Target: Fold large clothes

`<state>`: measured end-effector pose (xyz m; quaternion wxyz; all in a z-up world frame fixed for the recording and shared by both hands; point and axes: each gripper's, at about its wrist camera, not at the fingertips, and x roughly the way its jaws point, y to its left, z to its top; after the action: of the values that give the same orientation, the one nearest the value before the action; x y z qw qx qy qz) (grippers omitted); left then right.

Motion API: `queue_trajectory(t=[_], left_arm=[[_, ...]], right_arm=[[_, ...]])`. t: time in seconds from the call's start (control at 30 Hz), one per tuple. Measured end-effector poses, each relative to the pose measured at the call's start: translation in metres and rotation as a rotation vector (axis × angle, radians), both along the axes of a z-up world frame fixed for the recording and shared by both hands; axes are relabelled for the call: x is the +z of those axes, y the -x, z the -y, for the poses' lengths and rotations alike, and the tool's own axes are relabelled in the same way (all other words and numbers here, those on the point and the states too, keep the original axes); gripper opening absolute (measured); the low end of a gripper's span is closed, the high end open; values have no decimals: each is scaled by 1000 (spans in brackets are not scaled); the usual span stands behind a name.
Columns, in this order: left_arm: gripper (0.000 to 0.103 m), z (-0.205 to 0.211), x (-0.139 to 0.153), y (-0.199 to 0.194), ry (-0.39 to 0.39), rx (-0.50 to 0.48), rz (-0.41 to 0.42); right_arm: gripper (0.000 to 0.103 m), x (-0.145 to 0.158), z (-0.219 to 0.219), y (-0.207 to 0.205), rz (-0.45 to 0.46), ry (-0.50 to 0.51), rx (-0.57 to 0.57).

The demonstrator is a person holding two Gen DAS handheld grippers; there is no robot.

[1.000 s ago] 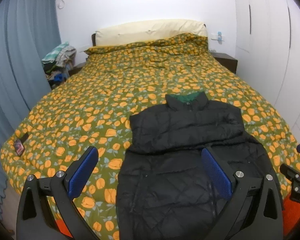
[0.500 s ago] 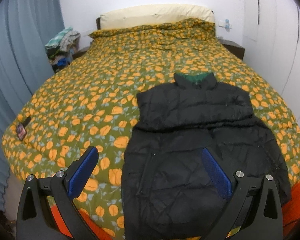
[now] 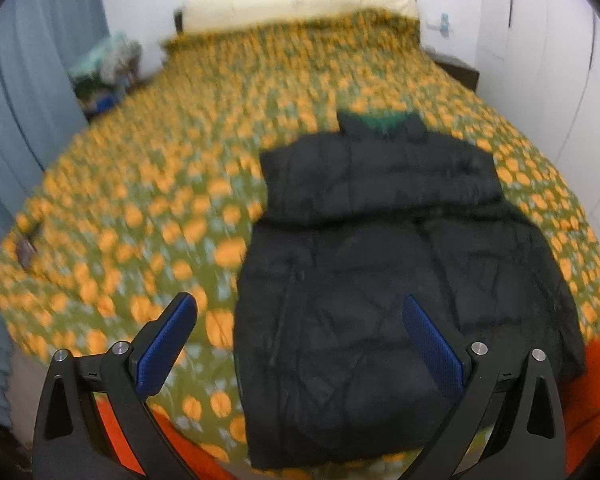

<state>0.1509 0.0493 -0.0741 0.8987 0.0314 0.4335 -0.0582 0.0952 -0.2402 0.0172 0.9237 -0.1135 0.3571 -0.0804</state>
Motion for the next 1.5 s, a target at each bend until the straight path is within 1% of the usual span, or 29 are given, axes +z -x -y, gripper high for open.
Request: queue_trajectory(t=[0.07,0.1,0.17,0.23,0.3,0.33,0.37,0.4,0.47,0.5,0.57,0.6,0.63,0.67,0.7,0.73,0.77,0.8,0.83,0.87,0.93,1.03,1.1,1.17,1.23,1.3,1.4,1.5], left_arm=[[102,-24,-27,-4,44,1,-98],[102,-37,-44,-6,63,8,-153],[102,-58,-75,-8,96,27,-251],[102,-68,-96,-8,128,22,-312],[102,-67,-112,-8,143,11,-355],[102,-63,-120,-8,156,-20,-378],[102,-58,-126,-10,161,-49,-392],[102,-51,-135,-11,139,-72,-401],[102,-41,-151,-14,27,-43,-419],[102,-39,-155,-14,9,-42,-423],[101,-38,-159,-12,40,-43,-440],[99,-39,-160,-10,69,-37,-454],[85,-40,-160,-8,106,-38,-473],[60,-42,-161,-5,155,-47,-494],[50,-44,-160,-4,217,-50,-520],[36,-46,-158,-2,234,-38,-525],[25,-47,-154,-2,248,-32,-526],[21,-48,-150,-2,265,-27,-528],[15,-48,-143,-2,285,-20,-526],[13,-47,-134,-1,296,-23,-514],[12,-44,-112,2,297,-41,-481],[12,-42,-84,11,274,-88,-436],[11,-44,-73,18,262,-116,-433],[11,-44,-68,33,248,-144,-450],[11,-49,-65,50,235,-162,-477],[11,-54,-64,68,234,-172,-510],[11,-65,-55,104,239,-196,-560],[11,-79,-34,135,230,-219,-609]], right_arm=[[81,-14,29,1,-80,-81,11],[81,-21,41,2,-105,-104,3],[81,-45,77,7,-191,-176,-42],[81,-76,112,15,-300,-275,-110],[81,-101,130,23,-375,-353,-140],[81,-118,138,28,-422,-403,-146],[81,-128,141,30,-444,-430,-143],[81,-142,142,32,-473,-468,-135],[81,-161,139,31,-511,-517,-124],[81,-170,136,30,-529,-541,-114],[81,-185,130,28,-566,-580,-84],[81,-190,124,26,-587,-597,-58],[80,-195,121,25,-602,-611,-38],[76,-198,116,26,-618,-633,-13],[52,-198,112,26,-620,-638,-1],[38,-195,110,26,-616,-628,1],[35,-192,110,24,-610,-639,8],[30,-189,111,23,-603,-653,13],[27,-184,111,22,-594,-666,20],[26,-174,109,22,-576,-675,33],[24,-153,108,22,-538,-676,64],[22,-119,104,26,-489,-650,110],[20,-104,105,27,-476,-640,126],[19,-95,110,31,-479,-650,133],[19,-94,114,32,-492,-659,135],[18,-94,113,44,-510,-685,130],[18,-91,113,74,-540,-761,113],[18,-75,109,110,-563,-853,100]])
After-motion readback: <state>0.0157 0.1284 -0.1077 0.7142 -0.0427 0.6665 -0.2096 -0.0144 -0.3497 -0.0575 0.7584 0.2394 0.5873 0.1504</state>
